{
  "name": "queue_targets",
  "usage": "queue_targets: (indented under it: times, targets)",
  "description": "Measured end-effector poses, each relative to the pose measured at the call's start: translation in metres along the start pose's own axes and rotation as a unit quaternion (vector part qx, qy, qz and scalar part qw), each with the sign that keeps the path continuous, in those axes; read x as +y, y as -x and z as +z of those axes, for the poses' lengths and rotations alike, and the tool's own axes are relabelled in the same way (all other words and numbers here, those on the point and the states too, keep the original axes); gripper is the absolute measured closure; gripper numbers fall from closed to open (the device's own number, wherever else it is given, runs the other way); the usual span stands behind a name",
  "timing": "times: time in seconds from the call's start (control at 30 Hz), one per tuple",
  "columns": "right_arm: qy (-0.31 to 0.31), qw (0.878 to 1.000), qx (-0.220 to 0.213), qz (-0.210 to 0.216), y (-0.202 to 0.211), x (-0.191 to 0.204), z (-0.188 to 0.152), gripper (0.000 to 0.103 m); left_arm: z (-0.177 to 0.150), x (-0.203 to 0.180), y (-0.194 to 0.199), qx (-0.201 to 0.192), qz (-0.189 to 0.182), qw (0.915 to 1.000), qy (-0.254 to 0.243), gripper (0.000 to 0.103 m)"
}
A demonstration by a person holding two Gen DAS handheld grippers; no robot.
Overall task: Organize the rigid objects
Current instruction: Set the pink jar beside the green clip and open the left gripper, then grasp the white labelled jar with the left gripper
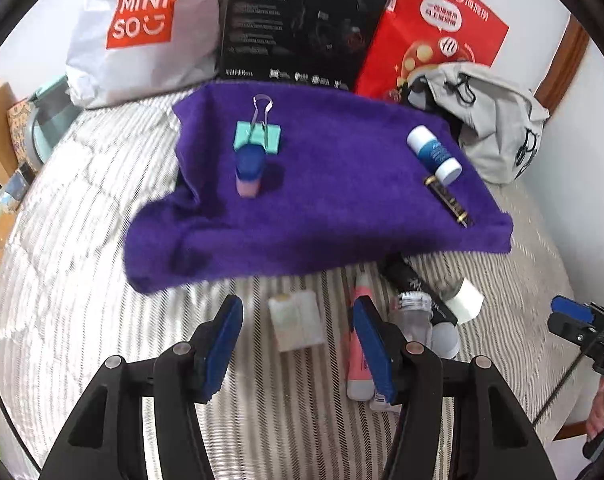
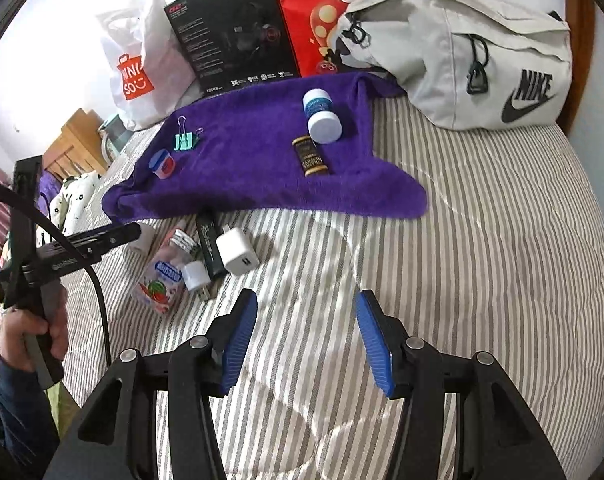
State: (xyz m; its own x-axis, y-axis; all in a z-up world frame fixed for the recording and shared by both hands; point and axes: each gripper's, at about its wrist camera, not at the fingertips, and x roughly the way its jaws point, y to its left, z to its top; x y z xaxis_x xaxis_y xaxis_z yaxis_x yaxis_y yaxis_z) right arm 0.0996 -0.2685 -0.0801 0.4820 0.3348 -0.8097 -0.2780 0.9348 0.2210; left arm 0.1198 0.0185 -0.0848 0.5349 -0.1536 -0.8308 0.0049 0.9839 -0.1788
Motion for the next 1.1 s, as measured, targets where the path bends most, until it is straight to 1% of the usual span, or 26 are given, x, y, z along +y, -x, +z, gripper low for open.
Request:
queue_targets:
  times: [0.2,0.37,0.47,0.57,0.73,0.87,1.0,1.1]
  targets:
    - [0.005,1.0,0.006,0.003,-0.001,0.004,-0.013,0.051,-0.008,0.004,-0.016,0.007,0.007,0.9998,0.017,0.049]
    - [0.006,1.0,0.009,0.007,-0.003,0.005,-0.016,0.051,-0.009,0.003,-0.022,0.003,0.018,0.9998,0.011,0.052]
    - [0.007,1.0,0.012,0.01,-0.007,0.006,-0.016,0.051,-0.007,0.002,-0.023,0.002,0.03,0.9995,0.005,0.062]
    - [0.01,1.0,0.015,0.014,-0.011,0.008,-0.016,0.051,-0.005,0.001,-0.023,0.001,0.033,0.9995,-0.006,0.075]
    - [0.012,1.0,0.023,0.014,-0.02,0.009,-0.017,0.051,-0.007,0.005,-0.022,0.004,0.023,0.9995,-0.019,0.075]
    - [0.01,1.0,0.024,0.016,-0.026,0.008,-0.017,0.051,-0.006,0.002,-0.023,0.0,0.025,0.9992,-0.032,0.074]
    - [0.016,1.0,0.02,0.019,-0.03,0.012,-0.012,0.051,-0.007,-0.004,-0.025,-0.004,0.037,0.9979,-0.053,0.076]
    - [0.025,0.999,0.015,0.029,-0.035,0.018,-0.004,0.051,-0.007,-0.002,-0.024,-0.001,0.033,0.9979,-0.056,0.076]
